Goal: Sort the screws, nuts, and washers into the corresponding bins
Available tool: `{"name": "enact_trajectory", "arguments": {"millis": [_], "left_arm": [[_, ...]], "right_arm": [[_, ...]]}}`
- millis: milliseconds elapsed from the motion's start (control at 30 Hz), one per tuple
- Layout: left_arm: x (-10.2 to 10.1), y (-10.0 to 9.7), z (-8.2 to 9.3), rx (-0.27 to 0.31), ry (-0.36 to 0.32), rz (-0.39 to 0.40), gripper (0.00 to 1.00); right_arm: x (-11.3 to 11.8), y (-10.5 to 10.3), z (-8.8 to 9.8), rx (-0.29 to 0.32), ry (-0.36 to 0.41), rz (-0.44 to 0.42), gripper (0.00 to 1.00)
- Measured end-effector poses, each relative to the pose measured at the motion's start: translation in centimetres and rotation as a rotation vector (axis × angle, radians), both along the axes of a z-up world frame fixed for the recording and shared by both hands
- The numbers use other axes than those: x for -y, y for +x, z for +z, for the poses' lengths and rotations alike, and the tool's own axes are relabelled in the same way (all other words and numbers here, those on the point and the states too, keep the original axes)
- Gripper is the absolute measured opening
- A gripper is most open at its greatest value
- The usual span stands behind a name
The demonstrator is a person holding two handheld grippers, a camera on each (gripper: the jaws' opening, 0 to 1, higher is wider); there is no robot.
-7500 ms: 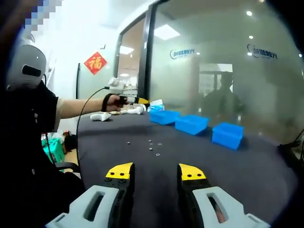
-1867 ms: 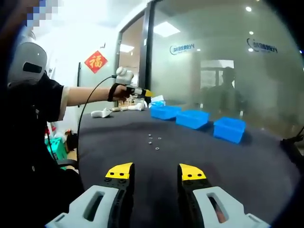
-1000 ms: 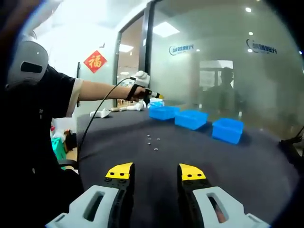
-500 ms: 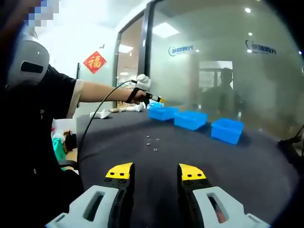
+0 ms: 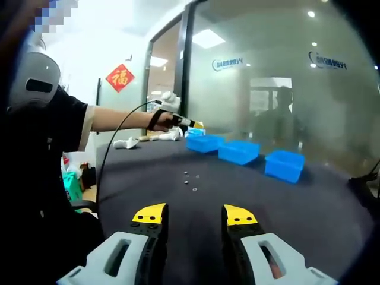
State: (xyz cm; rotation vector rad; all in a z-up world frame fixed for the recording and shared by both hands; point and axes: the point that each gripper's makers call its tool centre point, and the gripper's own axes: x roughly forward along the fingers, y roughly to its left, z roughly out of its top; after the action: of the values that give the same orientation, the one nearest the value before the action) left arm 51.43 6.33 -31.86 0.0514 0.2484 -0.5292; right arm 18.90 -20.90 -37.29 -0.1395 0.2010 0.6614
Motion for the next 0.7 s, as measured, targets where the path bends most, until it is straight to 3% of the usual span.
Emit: {"name": "enact_trajectory", "arguments": {"millis": [233, 333, 433, 633, 700], "left_arm": [[0.6, -6.1, 1.1, 0.055, -0.05, -0.095, 0.37], [0.3, -8.9, 1.2, 0.121, -0.009, -0.113, 0.37], [0.2, -12.4, 0.4, 0.121, -0.021, -0.136, 0.36], [-0.1, -16.1, -1.0, 0.094, -0.061, -0.229, 0.36], [-0.4, -17.0, -1.6, 0.091, -0.026, -0.245, 0.36]], "right_arm": [[-0.1, 0.0, 0.1, 0.006, -0.001, 0.004, 0.32], [-0.1, 0.0, 0.3, 0.009, -0.001, 0.005, 0.32], [-0.2, -0.1, 0.5, 0.013, -0.004, 0.007, 0.32], [-0.5, -0.1, 0.7, 0.016, -0.01, 0.011, 0.32], [-0.7, -0.1, 0.8, 0.017, -0.013, 0.014, 0.32]]}}
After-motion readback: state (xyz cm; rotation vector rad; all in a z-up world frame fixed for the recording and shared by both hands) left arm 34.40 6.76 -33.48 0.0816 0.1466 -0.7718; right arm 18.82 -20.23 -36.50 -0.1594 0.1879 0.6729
